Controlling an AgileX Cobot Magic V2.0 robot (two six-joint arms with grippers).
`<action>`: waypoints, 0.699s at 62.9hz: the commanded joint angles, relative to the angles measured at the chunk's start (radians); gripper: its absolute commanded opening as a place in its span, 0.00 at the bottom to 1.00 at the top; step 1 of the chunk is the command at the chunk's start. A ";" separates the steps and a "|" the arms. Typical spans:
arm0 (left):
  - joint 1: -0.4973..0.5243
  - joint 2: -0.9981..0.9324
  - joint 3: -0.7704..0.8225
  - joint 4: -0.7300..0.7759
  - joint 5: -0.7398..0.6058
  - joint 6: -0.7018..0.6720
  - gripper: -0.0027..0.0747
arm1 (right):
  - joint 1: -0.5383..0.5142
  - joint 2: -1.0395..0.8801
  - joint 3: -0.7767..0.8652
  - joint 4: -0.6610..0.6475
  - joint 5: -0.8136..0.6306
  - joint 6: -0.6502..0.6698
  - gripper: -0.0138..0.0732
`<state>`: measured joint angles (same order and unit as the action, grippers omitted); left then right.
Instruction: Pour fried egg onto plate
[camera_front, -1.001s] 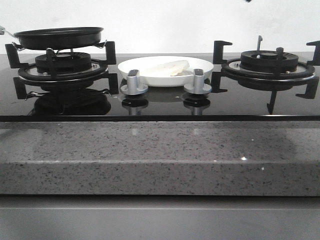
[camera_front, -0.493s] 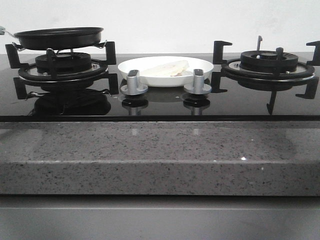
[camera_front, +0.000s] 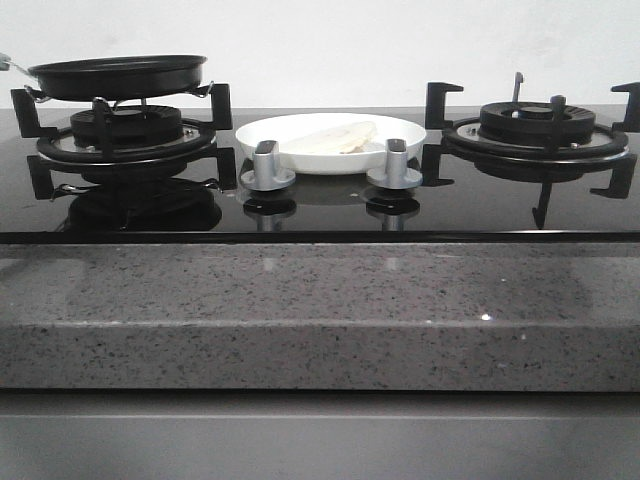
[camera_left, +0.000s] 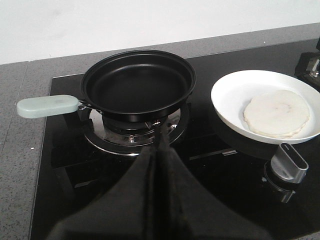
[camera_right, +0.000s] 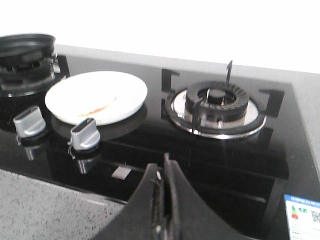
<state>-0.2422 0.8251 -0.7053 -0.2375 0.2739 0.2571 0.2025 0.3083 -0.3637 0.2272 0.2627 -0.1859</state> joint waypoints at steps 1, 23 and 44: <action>-0.009 -0.002 -0.029 -0.004 -0.069 -0.011 0.01 | -0.002 0.003 -0.025 -0.002 -0.089 -0.008 0.03; -0.009 -0.002 -0.029 -0.004 -0.069 -0.011 0.01 | -0.002 0.003 -0.025 -0.002 -0.089 -0.008 0.03; -0.009 -0.002 -0.022 0.018 -0.081 -0.009 0.01 | -0.002 0.003 -0.025 -0.002 -0.089 -0.008 0.03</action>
<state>-0.2422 0.8251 -0.7048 -0.2328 0.2739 0.2571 0.2025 0.3083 -0.3622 0.2272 0.2622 -0.1859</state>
